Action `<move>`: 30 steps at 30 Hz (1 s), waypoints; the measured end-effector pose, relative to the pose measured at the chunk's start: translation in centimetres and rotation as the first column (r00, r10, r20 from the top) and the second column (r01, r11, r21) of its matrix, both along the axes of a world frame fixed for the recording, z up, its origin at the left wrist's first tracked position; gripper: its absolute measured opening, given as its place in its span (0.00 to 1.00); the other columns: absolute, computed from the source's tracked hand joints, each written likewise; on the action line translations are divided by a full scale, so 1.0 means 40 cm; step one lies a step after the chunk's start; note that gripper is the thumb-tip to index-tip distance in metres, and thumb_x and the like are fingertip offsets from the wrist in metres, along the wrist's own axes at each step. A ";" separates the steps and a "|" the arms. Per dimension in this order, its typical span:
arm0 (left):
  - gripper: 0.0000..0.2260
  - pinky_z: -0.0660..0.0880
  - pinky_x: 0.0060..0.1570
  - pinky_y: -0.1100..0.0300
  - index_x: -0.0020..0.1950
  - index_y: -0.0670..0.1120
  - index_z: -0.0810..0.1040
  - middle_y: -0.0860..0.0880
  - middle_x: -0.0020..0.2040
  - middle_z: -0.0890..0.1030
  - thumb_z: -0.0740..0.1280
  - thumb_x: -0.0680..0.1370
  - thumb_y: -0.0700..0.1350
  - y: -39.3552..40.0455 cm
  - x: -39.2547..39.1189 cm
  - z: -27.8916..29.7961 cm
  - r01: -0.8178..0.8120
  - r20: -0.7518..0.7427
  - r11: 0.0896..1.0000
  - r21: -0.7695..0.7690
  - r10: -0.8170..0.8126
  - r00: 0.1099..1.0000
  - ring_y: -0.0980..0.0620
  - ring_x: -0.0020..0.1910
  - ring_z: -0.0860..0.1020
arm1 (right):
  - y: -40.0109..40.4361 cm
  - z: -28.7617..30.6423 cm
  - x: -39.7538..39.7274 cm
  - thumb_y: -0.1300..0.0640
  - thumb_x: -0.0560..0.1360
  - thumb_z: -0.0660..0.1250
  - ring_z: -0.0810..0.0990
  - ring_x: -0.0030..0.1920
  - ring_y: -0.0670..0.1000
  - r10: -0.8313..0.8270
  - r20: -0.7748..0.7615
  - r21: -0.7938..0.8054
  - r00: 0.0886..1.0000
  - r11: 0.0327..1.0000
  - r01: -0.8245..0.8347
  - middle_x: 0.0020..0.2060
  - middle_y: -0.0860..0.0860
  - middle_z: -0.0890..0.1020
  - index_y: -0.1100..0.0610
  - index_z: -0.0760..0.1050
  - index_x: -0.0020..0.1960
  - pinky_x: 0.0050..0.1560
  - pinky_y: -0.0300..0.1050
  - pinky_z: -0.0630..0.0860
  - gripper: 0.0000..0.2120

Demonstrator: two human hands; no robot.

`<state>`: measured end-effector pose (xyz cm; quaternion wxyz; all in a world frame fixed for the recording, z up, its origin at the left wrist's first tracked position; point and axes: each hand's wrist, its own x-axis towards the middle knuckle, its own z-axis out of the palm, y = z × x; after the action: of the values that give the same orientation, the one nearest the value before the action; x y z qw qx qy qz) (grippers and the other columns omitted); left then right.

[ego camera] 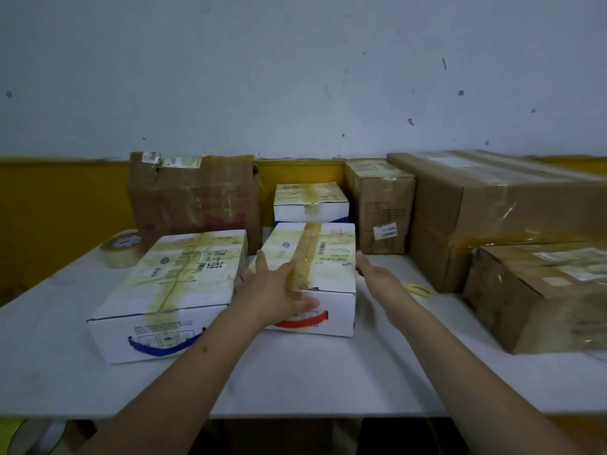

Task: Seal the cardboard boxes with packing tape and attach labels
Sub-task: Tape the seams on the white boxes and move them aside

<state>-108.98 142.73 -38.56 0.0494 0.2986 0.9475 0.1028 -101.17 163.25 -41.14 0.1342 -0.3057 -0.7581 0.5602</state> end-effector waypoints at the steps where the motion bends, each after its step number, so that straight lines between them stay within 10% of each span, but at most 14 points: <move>1: 0.44 0.48 0.75 0.35 0.79 0.67 0.48 0.43 0.81 0.37 0.63 0.68 0.77 -0.002 0.000 0.002 -0.015 -0.011 1.000 -0.018 0.015 1.000 0.33 0.79 0.42 | -0.015 0.000 -0.010 0.31 0.78 0.56 0.78 0.60 0.53 0.044 -0.012 -0.063 0.999 0.997 -0.045 0.56 0.48 0.81 0.48 0.78 0.60 0.65 0.48 0.72 0.25; 5: 0.45 0.51 0.74 0.34 0.79 0.67 0.47 0.42 0.81 0.42 0.64 0.68 0.77 -0.004 -0.020 0.007 -0.034 -0.076 0.990 -0.135 0.024 0.997 0.32 0.79 0.49 | 0.023 -0.031 -0.008 0.42 0.83 0.55 0.78 0.59 0.55 -0.027 -0.033 0.293 0.999 0.955 0.035 0.58 0.54 0.82 0.56 0.79 0.61 0.63 0.50 0.73 0.22; 9: 0.48 0.55 0.74 0.35 0.79 0.66 0.49 0.43 0.81 0.51 0.63 0.65 0.79 0.006 -0.048 0.003 -0.001 -0.067 0.991 -0.136 -0.008 0.998 0.34 0.78 0.53 | 0.153 -0.096 0.046 0.48 0.80 0.63 0.77 0.58 0.57 -0.144 0.262 0.761 0.954 0.639 -0.113 0.58 0.55 0.79 0.56 0.76 0.66 0.56 0.49 0.75 0.18; 22: 0.44 0.67 0.69 0.41 0.80 0.64 0.50 0.45 0.79 0.54 0.63 0.69 0.76 0.037 0.069 -0.051 0.054 -0.173 0.995 -0.083 -0.068 0.983 0.36 0.74 0.59 | 0.149 -0.084 0.147 0.63 0.79 0.62 0.80 0.54 0.58 -0.393 0.371 0.825 0.842 0.556 -0.104 0.53 0.58 0.80 0.60 0.77 0.55 0.46 0.45 0.72 0.08; 30: 0.44 0.66 0.68 0.43 0.80 0.65 0.50 0.45 0.78 0.54 0.62 0.69 0.77 0.069 0.145 -0.044 0.087 -0.195 0.994 -0.073 -0.100 0.976 0.37 0.71 0.61 | 0.168 -0.047 0.230 0.57 0.76 0.71 0.78 0.45 0.56 -0.346 0.327 0.743 0.879 0.669 -0.013 0.42 0.54 0.76 0.58 0.72 0.47 0.41 0.45 0.73 0.09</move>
<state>-103.19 145.50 -40.32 -0.0309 0.3499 0.9355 0.0396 -91.96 169.96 -43.01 0.1204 -0.4157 -0.8943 0.1138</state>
